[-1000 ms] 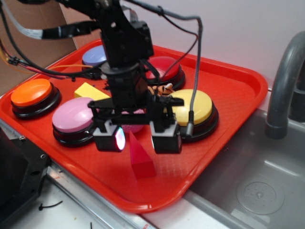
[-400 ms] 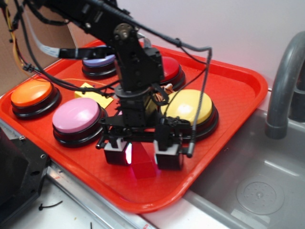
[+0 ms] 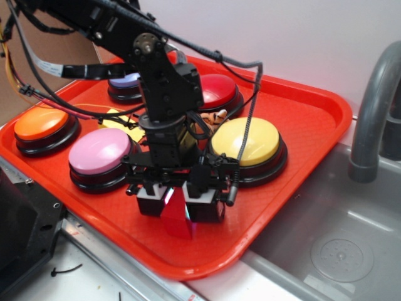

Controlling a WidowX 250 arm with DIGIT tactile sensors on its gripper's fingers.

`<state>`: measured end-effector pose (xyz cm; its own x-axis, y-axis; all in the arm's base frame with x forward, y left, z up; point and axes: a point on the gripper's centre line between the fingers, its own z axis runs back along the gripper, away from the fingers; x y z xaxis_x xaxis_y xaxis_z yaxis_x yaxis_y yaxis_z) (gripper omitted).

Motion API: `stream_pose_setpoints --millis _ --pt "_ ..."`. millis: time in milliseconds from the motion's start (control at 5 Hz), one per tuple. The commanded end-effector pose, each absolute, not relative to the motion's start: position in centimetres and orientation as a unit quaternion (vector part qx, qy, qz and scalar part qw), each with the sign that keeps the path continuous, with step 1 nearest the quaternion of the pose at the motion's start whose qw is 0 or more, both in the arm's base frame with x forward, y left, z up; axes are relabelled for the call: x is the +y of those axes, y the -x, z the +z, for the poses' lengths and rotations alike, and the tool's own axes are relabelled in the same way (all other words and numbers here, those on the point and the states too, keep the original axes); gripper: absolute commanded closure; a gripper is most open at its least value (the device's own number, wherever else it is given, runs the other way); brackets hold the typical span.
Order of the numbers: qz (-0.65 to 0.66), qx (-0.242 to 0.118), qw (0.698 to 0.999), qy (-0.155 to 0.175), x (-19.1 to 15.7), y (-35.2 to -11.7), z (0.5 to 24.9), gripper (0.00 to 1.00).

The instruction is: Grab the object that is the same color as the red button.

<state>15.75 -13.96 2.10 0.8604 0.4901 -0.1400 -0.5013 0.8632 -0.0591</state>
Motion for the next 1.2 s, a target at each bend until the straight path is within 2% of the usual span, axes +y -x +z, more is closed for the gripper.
stream_pose_setpoints --millis 0,200,600,800,1000 --pt "0.109 0.026 0.99 0.084 -12.6 -18.7 9.8 1.0" --pt "0.039 0.016 0.996 0.075 -12.0 -19.3 13.4 1.0" --pt "0.006 -0.011 0.996 0.093 -10.8 -18.9 19.8 1.0" --pt "0.007 -0.022 0.994 0.104 -10.7 -18.1 21.9 1.0" --pt "0.017 -0.01 0.994 0.104 -10.5 -17.7 21.5 1.0"
